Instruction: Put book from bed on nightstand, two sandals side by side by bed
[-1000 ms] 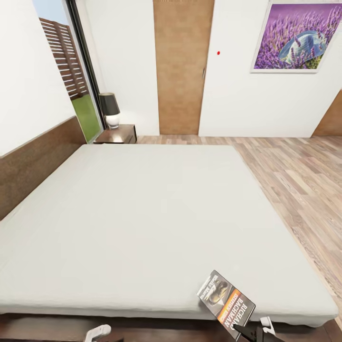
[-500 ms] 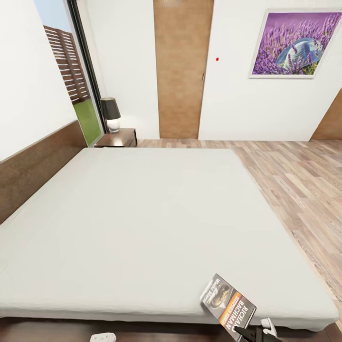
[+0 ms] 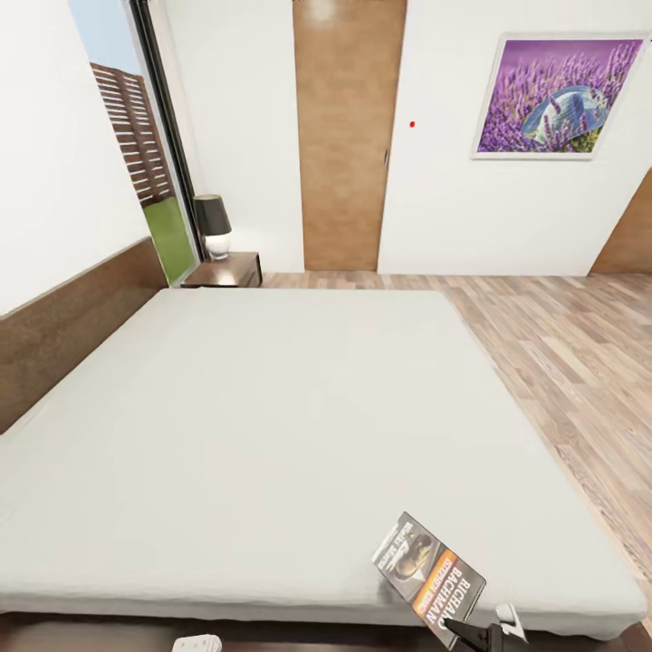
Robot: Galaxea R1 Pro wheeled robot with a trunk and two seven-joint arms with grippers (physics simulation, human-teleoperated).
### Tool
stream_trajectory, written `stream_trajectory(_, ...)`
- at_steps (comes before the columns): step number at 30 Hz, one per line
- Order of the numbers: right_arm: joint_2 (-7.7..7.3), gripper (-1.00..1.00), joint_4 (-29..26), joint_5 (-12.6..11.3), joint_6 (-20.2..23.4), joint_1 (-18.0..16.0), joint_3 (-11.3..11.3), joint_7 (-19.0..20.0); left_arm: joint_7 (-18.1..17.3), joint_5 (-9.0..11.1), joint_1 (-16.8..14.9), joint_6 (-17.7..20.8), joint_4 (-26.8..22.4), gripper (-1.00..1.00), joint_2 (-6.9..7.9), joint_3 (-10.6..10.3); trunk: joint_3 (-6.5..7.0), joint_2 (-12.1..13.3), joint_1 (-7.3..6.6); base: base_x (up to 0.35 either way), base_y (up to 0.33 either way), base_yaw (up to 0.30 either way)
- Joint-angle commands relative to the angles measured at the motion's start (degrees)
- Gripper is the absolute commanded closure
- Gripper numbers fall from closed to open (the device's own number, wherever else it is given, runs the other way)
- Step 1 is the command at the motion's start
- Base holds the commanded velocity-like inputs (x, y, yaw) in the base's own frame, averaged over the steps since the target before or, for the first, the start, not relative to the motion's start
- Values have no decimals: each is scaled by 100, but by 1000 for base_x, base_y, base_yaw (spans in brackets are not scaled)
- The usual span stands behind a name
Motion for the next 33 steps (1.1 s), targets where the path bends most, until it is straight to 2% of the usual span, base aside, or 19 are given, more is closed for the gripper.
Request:
stream_trajectory(1,-2,100,5,66,61,-2,-66,108,-30,60,-1,60,-8,-100,-1,21,4,-2,0,0,0,0)
stream_trajectory(4,-2,100,5,294,61,-2,-66,344,-30,61,-1,60,-8,-100,-1,21,32,-2,0,0,0,0)
stream_trajectory(7,-2,100,5,378,61,-2,-66,392,-30,62,-1,62,-8,-100,-1,21,60,-2,0,0,0,0)
stream_trajectory(33,-2,100,5,400,57,-2,-70,398,-30,61,-1,60,-8,-100,-1,21,301,-2,0,0,0,0)
